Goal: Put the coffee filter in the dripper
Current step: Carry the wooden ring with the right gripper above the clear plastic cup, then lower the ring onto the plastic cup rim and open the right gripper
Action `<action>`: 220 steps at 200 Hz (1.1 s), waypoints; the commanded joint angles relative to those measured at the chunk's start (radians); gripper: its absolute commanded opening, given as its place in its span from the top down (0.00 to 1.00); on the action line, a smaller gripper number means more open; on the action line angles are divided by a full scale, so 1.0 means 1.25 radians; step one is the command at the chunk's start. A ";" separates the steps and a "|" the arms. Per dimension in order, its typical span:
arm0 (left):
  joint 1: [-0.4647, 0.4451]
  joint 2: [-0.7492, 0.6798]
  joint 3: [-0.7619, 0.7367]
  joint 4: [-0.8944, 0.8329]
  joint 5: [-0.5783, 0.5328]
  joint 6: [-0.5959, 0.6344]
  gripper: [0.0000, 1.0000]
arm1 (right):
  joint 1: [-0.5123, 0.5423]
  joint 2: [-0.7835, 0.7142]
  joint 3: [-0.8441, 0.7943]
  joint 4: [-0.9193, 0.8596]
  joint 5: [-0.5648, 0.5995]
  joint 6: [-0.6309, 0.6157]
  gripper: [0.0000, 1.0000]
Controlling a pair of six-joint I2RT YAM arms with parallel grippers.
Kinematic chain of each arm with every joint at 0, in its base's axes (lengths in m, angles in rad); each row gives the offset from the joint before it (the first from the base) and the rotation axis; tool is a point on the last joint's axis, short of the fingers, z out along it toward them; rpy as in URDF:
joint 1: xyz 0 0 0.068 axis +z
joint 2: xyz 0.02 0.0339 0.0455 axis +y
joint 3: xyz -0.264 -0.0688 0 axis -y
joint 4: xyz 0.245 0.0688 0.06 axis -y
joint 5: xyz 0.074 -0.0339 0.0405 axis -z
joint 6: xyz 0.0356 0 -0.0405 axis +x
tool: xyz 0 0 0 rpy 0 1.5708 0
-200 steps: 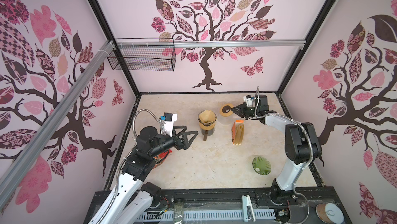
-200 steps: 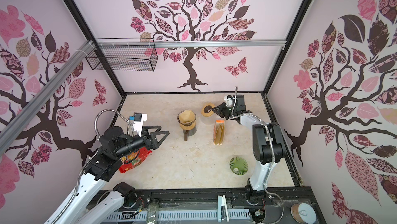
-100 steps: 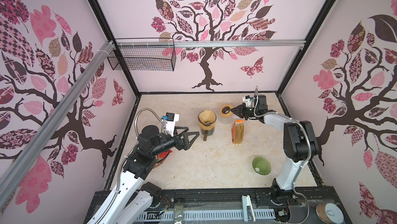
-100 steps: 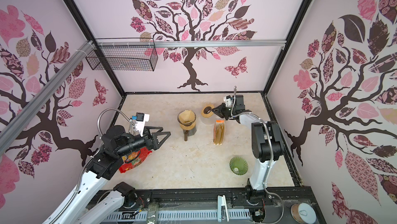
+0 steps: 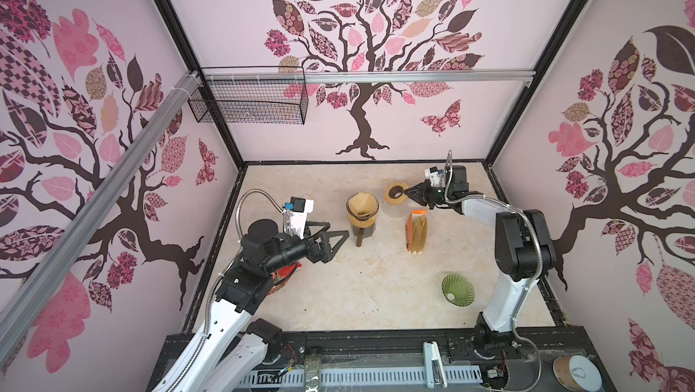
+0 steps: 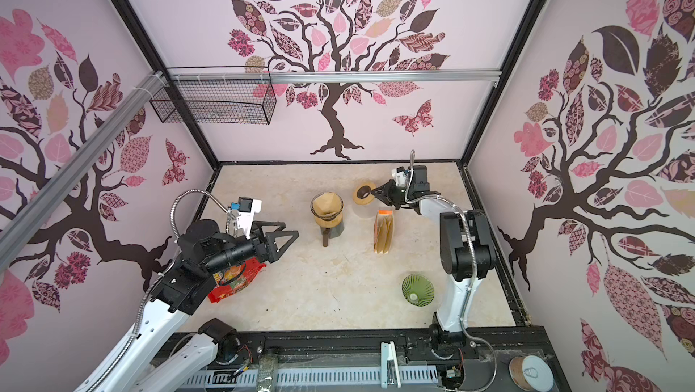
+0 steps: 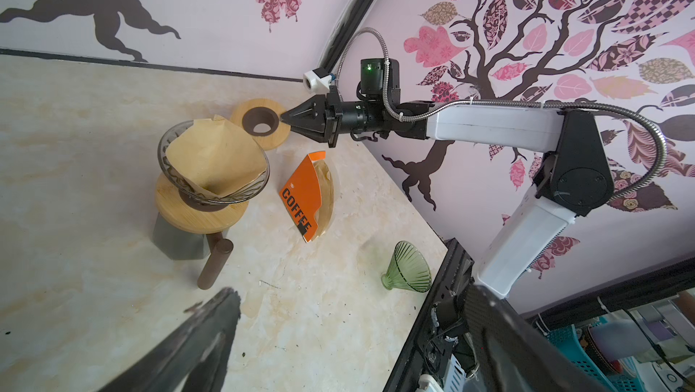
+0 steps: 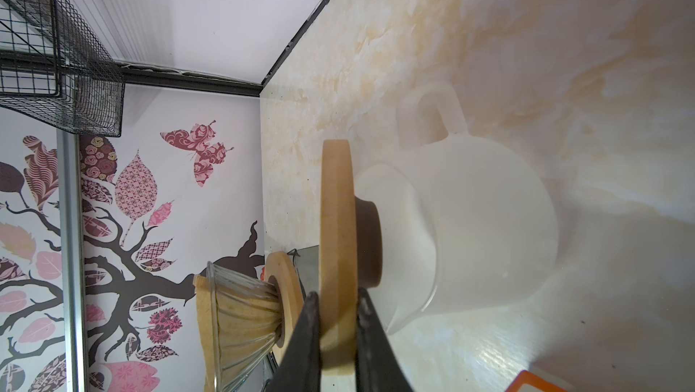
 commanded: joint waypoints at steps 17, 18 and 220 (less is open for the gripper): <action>0.004 -0.006 -0.019 0.011 -0.002 0.013 0.03 | -0.014 0.038 0.026 -0.003 0.001 -0.021 1.00; 0.005 -0.006 -0.020 0.011 -0.002 0.013 0.03 | -0.015 0.039 0.025 -0.003 0.001 -0.022 1.00; 0.004 -0.004 -0.020 0.011 -0.005 0.014 0.03 | -0.024 0.057 0.024 -0.009 0.002 -0.024 0.96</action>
